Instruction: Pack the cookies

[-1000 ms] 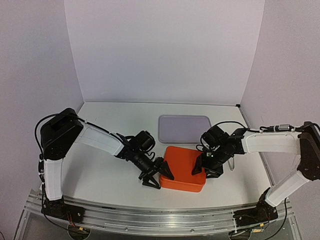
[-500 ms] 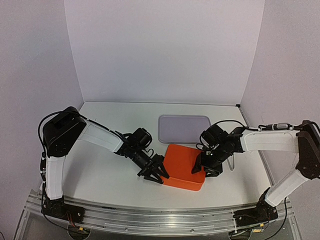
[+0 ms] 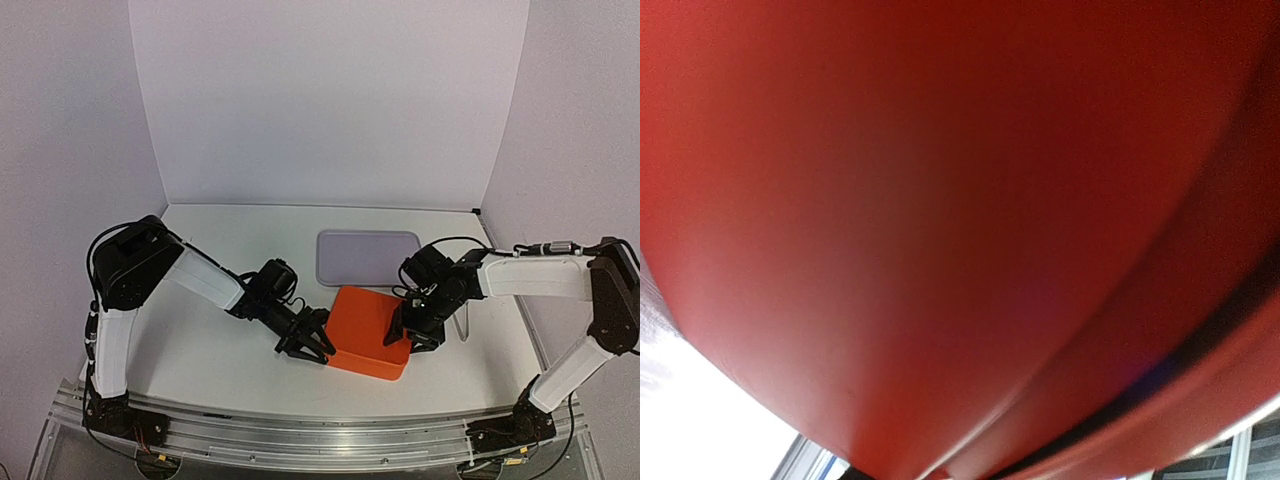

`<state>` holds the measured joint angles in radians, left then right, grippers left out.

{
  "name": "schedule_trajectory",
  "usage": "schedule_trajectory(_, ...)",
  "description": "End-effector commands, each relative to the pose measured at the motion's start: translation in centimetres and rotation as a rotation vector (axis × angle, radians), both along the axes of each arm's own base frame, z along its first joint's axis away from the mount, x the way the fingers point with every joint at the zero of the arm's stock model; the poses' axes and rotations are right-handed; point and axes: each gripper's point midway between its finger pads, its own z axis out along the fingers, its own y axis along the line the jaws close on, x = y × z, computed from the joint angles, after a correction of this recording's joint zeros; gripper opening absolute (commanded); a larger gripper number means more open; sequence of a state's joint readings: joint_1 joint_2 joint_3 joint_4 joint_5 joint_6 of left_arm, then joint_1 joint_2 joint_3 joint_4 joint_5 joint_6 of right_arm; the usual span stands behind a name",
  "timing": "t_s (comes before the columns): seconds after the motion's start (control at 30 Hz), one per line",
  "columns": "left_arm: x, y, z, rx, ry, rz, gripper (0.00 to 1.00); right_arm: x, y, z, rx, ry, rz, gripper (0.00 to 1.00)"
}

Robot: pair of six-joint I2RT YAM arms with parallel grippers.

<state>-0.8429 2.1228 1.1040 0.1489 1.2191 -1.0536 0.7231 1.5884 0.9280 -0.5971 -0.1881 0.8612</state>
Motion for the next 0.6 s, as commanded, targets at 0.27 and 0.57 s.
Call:
schedule_trajectory(0.27, 4.4, -2.3, -1.3, 0.140, -0.451, 0.155, 0.64, 2.5, -3.4, 1.4, -0.231, -0.220, 0.084, 0.71)
schedule_trajectory(0.57, 5.7, -1.9, 2.2, 0.139, -0.553, 0.197, 1.00, 2.4, -3.4, 1.6, -0.217, -0.210, 0.053, 0.77)
